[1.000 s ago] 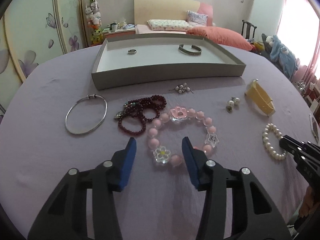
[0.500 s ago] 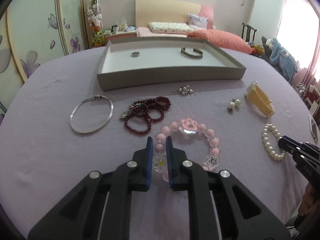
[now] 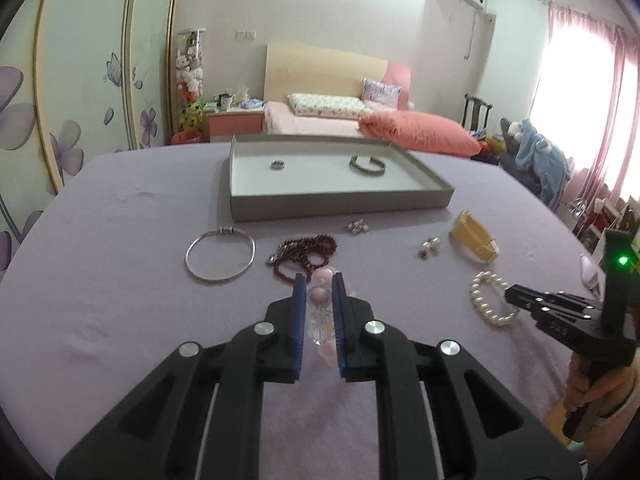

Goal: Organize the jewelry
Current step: 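Lift both bracelets and carry them toward the grey tray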

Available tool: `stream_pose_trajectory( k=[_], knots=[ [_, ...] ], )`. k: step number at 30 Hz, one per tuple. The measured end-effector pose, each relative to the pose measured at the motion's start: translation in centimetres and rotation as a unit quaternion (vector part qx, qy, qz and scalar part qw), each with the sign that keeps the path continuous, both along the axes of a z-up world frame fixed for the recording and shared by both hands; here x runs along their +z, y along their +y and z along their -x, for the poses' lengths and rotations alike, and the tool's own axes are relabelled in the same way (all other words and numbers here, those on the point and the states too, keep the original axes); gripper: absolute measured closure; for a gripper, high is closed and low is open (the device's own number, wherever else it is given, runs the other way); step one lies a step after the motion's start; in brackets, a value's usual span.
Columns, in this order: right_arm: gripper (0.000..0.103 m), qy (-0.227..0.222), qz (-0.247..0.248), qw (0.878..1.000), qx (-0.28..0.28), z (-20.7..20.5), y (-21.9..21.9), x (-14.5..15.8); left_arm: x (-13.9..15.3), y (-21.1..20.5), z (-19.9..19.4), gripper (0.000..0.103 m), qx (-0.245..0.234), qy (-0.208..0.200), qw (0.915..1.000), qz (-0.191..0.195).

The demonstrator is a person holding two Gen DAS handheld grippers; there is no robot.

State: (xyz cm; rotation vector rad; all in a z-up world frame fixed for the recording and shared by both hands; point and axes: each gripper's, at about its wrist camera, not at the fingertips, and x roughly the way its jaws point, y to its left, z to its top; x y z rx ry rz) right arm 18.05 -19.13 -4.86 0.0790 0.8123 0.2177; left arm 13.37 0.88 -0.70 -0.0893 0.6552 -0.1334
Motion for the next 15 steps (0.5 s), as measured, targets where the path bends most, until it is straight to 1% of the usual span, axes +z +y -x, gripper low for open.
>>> stream_pose_trajectory(
  k=[6,15],
  knots=[
    [0.093,-0.032,-0.022,0.999,0.012,0.6,0.1,1.4,1.3,0.1,0.9,0.09,-0.007,-0.021,0.9996,0.016],
    [0.093,-0.062,-0.039,0.997,0.027,1.1,0.8,2.8,1.4,0.4,1.4,0.09,-0.003,-0.026,0.9993,0.026]
  ],
)
